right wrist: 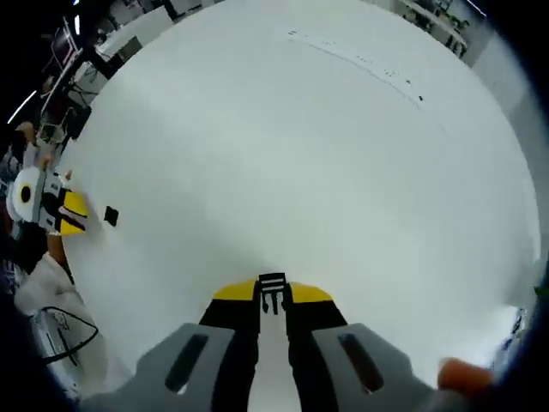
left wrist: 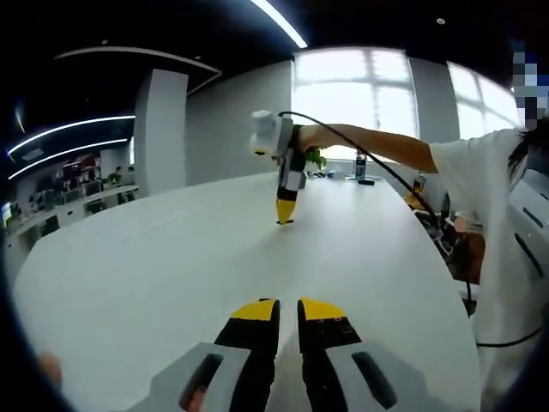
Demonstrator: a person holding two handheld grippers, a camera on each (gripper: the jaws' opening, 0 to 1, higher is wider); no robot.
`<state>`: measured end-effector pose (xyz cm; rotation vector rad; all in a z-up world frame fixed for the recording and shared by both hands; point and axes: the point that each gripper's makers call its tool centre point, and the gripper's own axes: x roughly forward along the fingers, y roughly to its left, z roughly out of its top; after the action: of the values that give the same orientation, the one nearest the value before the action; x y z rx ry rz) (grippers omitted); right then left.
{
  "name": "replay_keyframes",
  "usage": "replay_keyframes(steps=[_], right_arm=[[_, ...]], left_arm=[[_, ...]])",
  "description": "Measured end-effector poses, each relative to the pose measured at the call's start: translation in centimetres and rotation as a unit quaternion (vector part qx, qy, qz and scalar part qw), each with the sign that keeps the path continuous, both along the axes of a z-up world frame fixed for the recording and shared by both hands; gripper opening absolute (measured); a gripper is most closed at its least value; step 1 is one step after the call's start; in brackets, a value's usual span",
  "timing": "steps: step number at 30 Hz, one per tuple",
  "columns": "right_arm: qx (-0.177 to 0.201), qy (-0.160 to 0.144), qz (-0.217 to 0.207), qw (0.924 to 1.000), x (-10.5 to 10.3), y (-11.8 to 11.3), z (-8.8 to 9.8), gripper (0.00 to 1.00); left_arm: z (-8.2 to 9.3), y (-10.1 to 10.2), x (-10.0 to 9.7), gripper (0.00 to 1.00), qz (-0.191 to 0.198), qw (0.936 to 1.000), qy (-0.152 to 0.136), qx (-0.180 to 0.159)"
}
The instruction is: Snap the two parts of the plastic buckle together until the buckle closes and remains connected.
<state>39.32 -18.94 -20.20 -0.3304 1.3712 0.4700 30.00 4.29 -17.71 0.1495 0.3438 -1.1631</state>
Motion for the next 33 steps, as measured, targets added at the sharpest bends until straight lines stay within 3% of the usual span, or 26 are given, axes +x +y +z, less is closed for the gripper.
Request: replay_keyframes(steps=[2,5,17,25,30,33], right_arm=[[-0.014,-0.003,-0.012,0.9998,-1.4,-0.6,-0.5,0.1],[-0.054,0.0,-0.035,0.9979,-1.8,-2.8,-0.9,0.1],[-0.035,0.002,-0.1,0.9944,-3.5,-4.8,-0.5,0.1],[-0.024,0.009,-0.157,0.9872,-4.2,-5.4,-0.3,0.1],[-0.067,0.006,-0.188,0.9799,-5.1,-6.8,-0.1,0.1],[-0.074,0.009,-0.193,0.9783,-5.6,-7.1,-0.6,0.1]], left_arm=[[0.0,0.1,0.0,0.07,0.002,1.0,-0.002,0.003],[-0.1,0.1,0.0,0.07,0.002,1.0,-0.004,0.007],[0.3,-0.1,-0.4,0.08,-0.006,0.9999,-0.01,0.0],[0.5,-0.1,-0.5,0.07,-0.007,0.9999,-0.016,-0.001],[0.7,-0.2,-0.7,0.07,-0.009,0.9998,-0.015,-0.005],[0.5,-0.3,-0.7,0.07,-0.009,0.9998,-0.015,-0.002]])
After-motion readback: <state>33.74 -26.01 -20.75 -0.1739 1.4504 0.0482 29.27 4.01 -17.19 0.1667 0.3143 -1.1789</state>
